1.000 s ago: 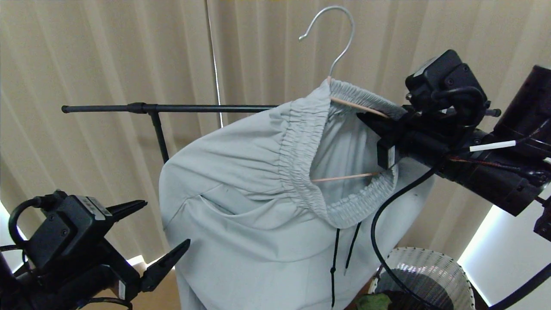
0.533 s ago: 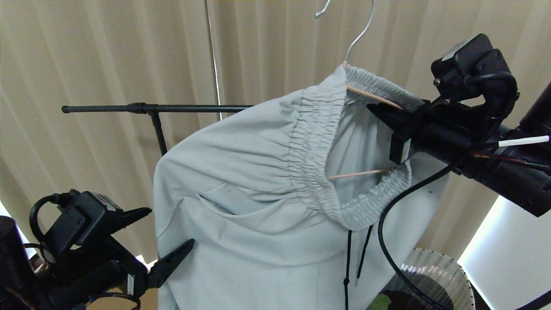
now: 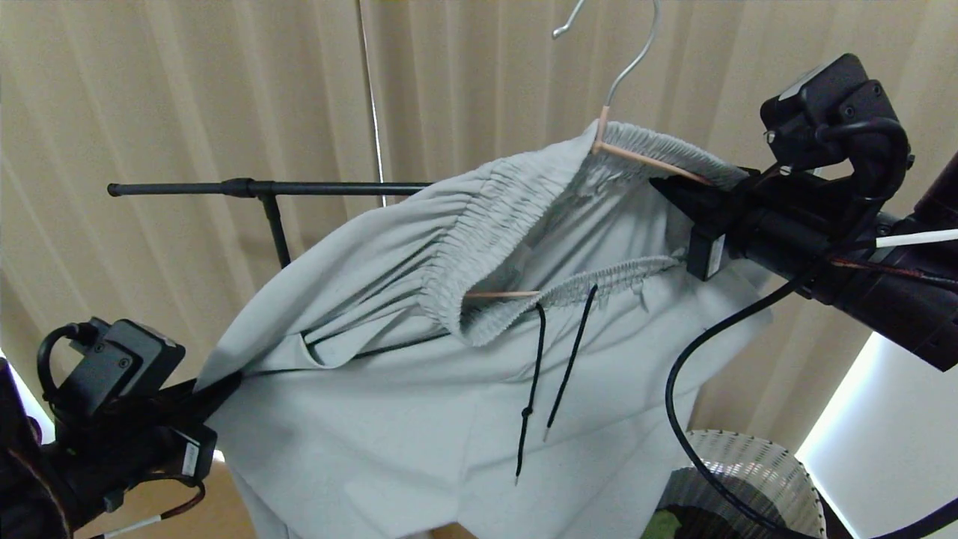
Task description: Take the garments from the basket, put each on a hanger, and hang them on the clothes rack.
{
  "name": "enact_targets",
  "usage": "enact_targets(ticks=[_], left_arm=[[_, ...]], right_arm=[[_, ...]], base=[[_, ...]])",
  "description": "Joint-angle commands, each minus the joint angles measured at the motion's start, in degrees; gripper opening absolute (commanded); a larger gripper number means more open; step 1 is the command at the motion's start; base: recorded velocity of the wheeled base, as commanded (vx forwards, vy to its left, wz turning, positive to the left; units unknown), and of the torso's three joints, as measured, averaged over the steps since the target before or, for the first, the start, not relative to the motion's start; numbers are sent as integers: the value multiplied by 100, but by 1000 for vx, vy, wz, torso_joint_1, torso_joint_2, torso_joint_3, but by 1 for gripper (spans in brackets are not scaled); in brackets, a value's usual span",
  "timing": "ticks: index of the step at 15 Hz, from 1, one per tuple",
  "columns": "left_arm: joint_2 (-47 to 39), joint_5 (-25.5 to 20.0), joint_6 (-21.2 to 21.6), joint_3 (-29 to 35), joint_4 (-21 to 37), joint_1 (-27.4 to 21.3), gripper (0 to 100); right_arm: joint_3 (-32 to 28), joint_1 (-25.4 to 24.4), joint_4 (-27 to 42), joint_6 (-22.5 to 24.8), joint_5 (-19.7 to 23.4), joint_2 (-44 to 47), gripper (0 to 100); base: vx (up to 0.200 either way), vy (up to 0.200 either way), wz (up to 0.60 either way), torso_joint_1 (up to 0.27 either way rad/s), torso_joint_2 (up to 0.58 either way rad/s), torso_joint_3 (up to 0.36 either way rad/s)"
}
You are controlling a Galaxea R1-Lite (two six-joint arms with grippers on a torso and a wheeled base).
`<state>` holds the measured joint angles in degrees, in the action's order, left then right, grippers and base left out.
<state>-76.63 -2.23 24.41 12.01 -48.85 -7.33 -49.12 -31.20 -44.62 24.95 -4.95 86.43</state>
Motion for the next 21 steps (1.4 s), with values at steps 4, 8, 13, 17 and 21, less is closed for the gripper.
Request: enact_targets(ticks=[4,8,13,17,21], left_arm=[[-63,-5,-15,3,-134,197,0],[96,-357,-94,-5,-134,47,100],[1036,-1341,-1166,118,-125,38,100],[1344,-1438,-1474,-58,-134,-269,100],[1607,-1473,-1474,-287,-107,-753,100]], right_arm=[[7,131,76,1,3,-3,0],[34,131,190,9,-32,23,0],[139,140,1772,1,-454,-443,0],[130,210,2388,-52,-929,-575,0],[34,421,2335,-149,-1070,-461,0]], base=[[0,0,0,0,0,0],[0,0,0,0,0,0],[0,0,0,0,0,0],[0,0,0,0,0,0],[0,0,0,0,0,0]])
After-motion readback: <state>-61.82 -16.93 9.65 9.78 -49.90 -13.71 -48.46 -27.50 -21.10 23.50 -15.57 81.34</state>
